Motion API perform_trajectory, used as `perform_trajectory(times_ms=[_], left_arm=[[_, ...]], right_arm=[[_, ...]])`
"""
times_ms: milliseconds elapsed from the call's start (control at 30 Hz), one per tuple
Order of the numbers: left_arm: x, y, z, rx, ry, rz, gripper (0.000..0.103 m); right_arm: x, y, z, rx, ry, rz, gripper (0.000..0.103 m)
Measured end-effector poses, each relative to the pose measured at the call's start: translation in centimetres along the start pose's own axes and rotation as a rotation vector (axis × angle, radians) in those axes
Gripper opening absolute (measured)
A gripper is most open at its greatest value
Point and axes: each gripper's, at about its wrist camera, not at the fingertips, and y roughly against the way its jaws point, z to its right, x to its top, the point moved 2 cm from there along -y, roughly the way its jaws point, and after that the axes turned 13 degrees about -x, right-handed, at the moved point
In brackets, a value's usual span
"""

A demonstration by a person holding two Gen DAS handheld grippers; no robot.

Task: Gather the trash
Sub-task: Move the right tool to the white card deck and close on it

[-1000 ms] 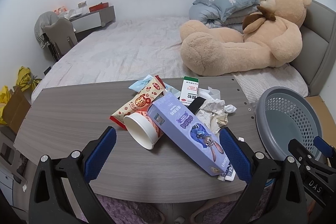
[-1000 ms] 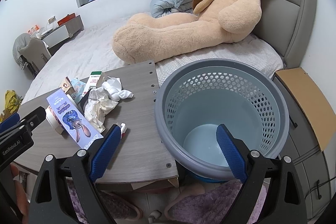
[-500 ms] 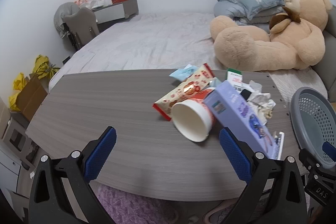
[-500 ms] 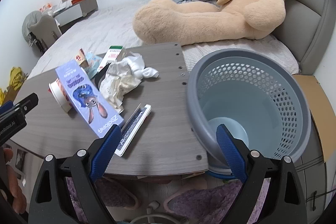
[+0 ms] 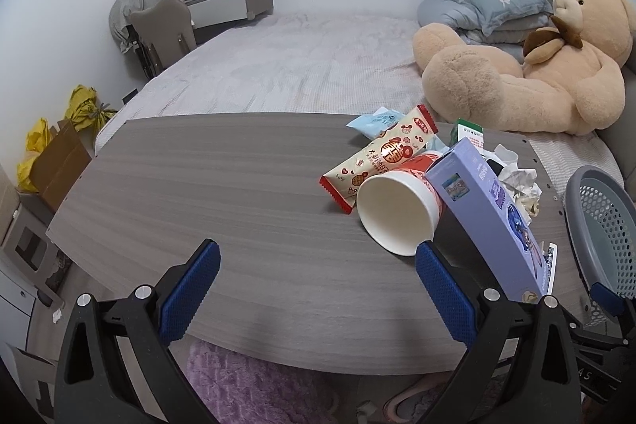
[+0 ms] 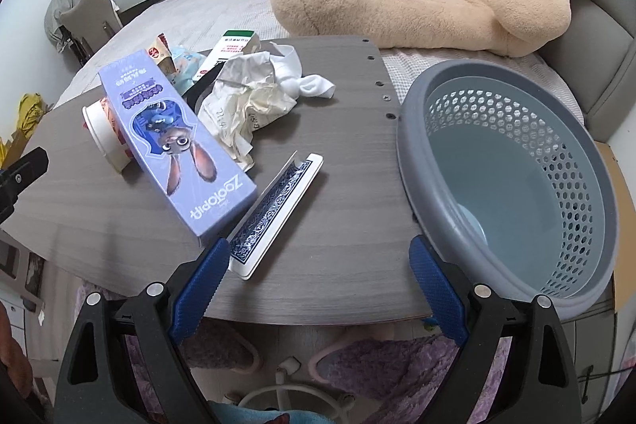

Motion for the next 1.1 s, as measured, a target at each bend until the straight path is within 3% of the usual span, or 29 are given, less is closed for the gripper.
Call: perform_trajectory(times_ms=[500,767,1100], left_arm=[[-0.1,-0.1,0.3,-0.009,-0.005,-0.004,0.097],[-0.2,-0.2,0.9,-0.020,-0.015,-0.010,0.097],[-0.3,-0.3,1.3,-0.025,-0.020,-0.012,0.097]], right_arm=[[-0.6,-0.6,-1.8,0.014,0.053,-0.035,0.088],[-0.6,-1.2,0.0,-0.045,0.010,-0.041,0.088],[-0.7,-0.7,-0.9,-0.030,0.045,-0.022,0.088]])
